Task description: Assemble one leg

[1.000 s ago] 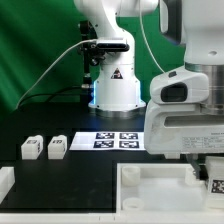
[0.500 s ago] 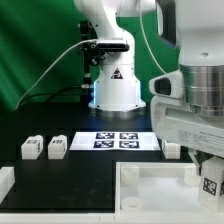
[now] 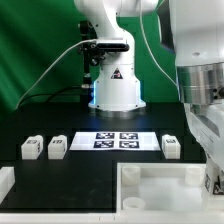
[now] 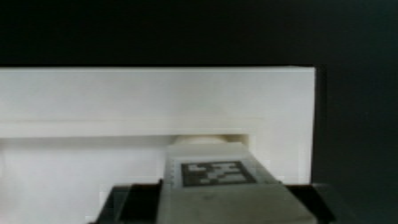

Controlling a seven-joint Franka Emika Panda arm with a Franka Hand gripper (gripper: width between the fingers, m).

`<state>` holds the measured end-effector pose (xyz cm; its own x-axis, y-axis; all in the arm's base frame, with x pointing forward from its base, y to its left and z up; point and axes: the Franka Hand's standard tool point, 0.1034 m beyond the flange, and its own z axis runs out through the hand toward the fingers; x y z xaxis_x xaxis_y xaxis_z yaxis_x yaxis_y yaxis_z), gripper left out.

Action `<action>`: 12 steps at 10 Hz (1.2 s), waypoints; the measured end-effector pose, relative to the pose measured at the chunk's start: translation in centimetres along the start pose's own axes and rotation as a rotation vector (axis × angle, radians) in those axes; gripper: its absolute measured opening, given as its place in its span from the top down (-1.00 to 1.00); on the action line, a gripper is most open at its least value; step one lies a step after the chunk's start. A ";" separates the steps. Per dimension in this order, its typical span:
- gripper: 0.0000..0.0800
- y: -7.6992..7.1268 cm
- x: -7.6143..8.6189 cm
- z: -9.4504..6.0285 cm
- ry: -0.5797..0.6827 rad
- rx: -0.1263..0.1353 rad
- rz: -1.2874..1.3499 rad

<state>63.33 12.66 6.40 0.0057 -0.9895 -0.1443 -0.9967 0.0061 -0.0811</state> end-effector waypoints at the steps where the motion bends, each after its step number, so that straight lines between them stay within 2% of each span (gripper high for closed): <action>1: -0.23 0.0 0.0 0.1 0.000 -0.001 -0.024; 2: -0.23 -0.1 0.0 0.0 0.000 0.001 -0.065; 3: -0.55 -0.5 0.3 -0.3 0.001 0.009 -0.228; 4: -0.55 -0.6 0.2 -0.5 0.014 0.001 -0.444; 6: -0.62 -0.6 -0.3 -1.1 0.037 0.027 -0.591; 8: -0.62 -0.6 -0.1 -1.0 0.041 0.019 -0.835; 9: -0.62 -0.6 -0.1 -1.0 0.057 0.005 -0.987; 11: -0.62 -0.6 -0.2 -1.0 0.113 -0.052 -1.481; 12: -0.62 -0.5 -0.3 -0.9 0.118 -0.068 -1.604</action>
Offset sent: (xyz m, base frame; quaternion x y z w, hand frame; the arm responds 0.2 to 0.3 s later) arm 0.0071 0.0036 0.0114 -0.0007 -0.0239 -0.3967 0.9176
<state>63.74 12.82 7.32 0.9930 0.0261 0.1153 0.0291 -0.9993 -0.0243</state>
